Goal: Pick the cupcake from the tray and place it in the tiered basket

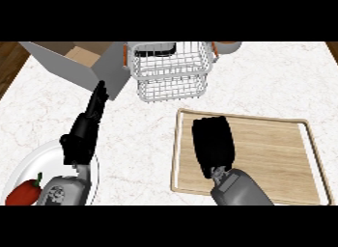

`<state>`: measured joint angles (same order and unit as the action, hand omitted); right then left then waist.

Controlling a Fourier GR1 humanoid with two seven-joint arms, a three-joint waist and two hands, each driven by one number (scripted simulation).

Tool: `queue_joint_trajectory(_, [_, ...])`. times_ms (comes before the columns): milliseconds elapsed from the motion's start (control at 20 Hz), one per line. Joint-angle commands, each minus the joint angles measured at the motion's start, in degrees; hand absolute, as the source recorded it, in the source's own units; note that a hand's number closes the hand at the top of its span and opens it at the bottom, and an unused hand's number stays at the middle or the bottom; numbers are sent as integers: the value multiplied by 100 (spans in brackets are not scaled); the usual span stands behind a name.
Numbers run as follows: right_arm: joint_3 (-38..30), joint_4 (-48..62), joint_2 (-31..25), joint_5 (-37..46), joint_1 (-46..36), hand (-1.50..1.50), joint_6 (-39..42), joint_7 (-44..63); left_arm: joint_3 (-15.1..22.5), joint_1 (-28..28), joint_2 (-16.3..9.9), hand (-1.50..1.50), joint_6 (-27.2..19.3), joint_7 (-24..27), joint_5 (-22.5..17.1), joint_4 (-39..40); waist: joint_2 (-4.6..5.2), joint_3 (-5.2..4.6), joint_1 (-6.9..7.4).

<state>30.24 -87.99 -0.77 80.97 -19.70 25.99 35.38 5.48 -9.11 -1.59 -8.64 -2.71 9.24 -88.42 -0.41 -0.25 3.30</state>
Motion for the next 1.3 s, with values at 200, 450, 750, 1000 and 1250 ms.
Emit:
queue_joint_trajectory(200, [843, -732, 76, -945, -1715, 150, 342, 2918, 124, -226, 107, 0, -97, -24, 166, 189, 11, 11, 85])
queue_joint_trajectory(450, [310, -817, 74, -1814, -2901, 150, 750, 3643, 36, -187, 6, 0, 17, 75, 65, 214, -10, -6, 71])
queue_joint_trajectory(750, [-29, -519, 72, -2747, -3966, 150, 436, 4290, 53, -251, 80, 0, -16, -111, 61, 218, -17, 3, 0])
queue_joint_trajectory(1000, [-529, 321, 73, -3391, -4751, 150, -729, 4445, 131, -263, 107, 0, -43, -85, 55, 150, 31, 1, 160])
queue_joint_trajectory(1250, [-771, 1676, 73, -3462, -5569, 150, -1083, 4075, -85, -264, -24, 0, 34, -33, -93, 139, 68, 5, 52])
